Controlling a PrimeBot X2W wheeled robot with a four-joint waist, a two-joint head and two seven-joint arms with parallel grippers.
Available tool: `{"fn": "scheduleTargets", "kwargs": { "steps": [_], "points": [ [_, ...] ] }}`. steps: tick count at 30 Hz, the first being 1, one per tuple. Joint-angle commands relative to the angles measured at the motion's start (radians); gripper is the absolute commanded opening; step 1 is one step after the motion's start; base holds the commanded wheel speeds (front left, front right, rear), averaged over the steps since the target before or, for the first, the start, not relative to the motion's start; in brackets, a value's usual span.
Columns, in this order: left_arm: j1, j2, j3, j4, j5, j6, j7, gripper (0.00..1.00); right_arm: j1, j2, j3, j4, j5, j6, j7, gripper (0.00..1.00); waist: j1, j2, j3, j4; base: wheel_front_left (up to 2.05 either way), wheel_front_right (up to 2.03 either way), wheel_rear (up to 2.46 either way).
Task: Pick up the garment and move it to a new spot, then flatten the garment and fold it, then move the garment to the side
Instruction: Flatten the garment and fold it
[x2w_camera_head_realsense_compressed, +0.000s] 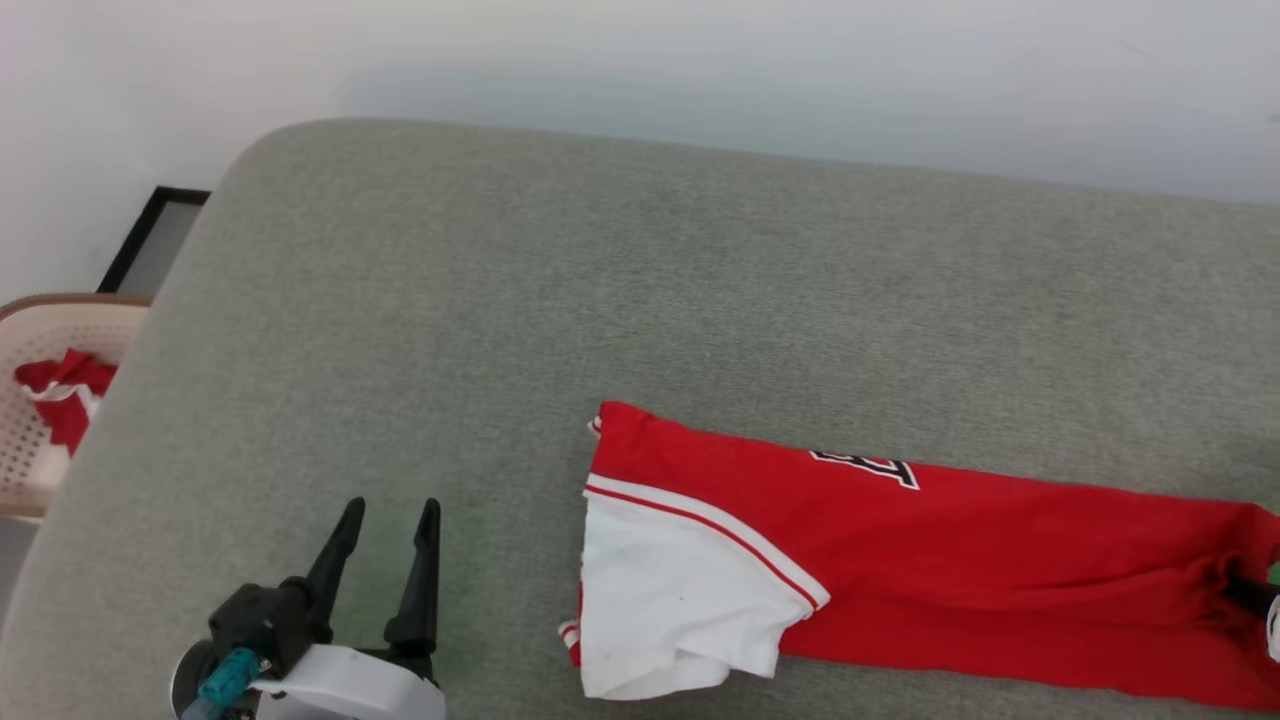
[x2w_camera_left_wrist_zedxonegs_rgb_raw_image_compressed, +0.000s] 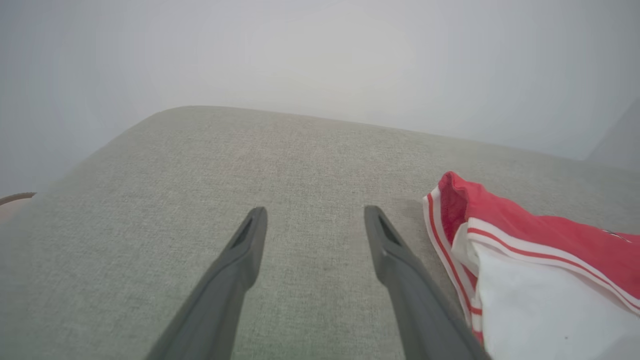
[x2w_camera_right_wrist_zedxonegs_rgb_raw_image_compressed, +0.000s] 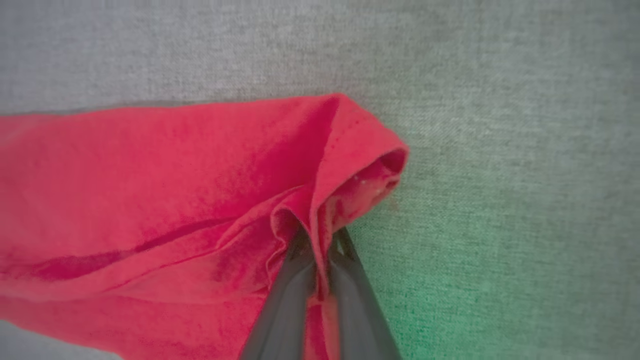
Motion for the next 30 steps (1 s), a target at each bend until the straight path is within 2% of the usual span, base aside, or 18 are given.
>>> {"fn": "scheduleTargets", "kwargs": {
  "steps": [1, 8, 16, 19, 23, 30],
  "points": [
    [0.009, -0.005, 0.002, -0.001, 0.004, -0.004, 0.000, 1.00, 0.004, 0.012, -0.001, 0.012, -0.013, -0.001, -0.001, 0.00, 0.0000, 0.0000, -0.002, -0.017, 0.00, 0.00, 0.00],
    [0.004, 0.000, 0.028, -0.057, 0.037, -0.011, 0.000, 1.00, -0.052, -0.005, -0.102, -0.027, -0.064, -0.001, -0.065, 0.00, 0.0000, 0.0000, 0.016, -0.101, 0.00, 0.00, 0.00],
    [-0.001, 0.023, 0.020, -0.133, 0.000, -0.011, 0.000, 1.00, -0.067, -0.091, -0.268, 0.046, -0.142, -0.001, -0.117, 0.00, 0.0000, 0.0000, 0.039, -0.153, 0.00, 0.00, 0.00],
    [0.005, 0.027, 0.023, -0.139, 0.004, -0.011, 0.000, 1.00, -0.071, -0.105, -0.294, 0.065, -0.173, -0.001, -0.129, 0.00, 0.0000, 0.0000, 0.034, -0.158, 0.00, 0.00, 0.00],
    [0.021, 0.022, 0.022, -0.130, 0.005, -0.011, 0.000, 1.00, -0.047, -0.090, -0.256, 0.010, -0.154, -0.001, -0.113, 0.00, 0.0000, 0.0000, 0.014, -0.160, 0.00, 0.00, 0.00],
    [0.055, 0.013, 0.005, -0.102, -0.002, -0.011, 0.000, 1.00, 0.050, -0.058, -0.059, -0.273, -0.026, -0.001, -0.004, 0.00, 0.0000, 0.0000, -0.034, -0.156, 0.00, 0.00, 0.00]
  ]
}}
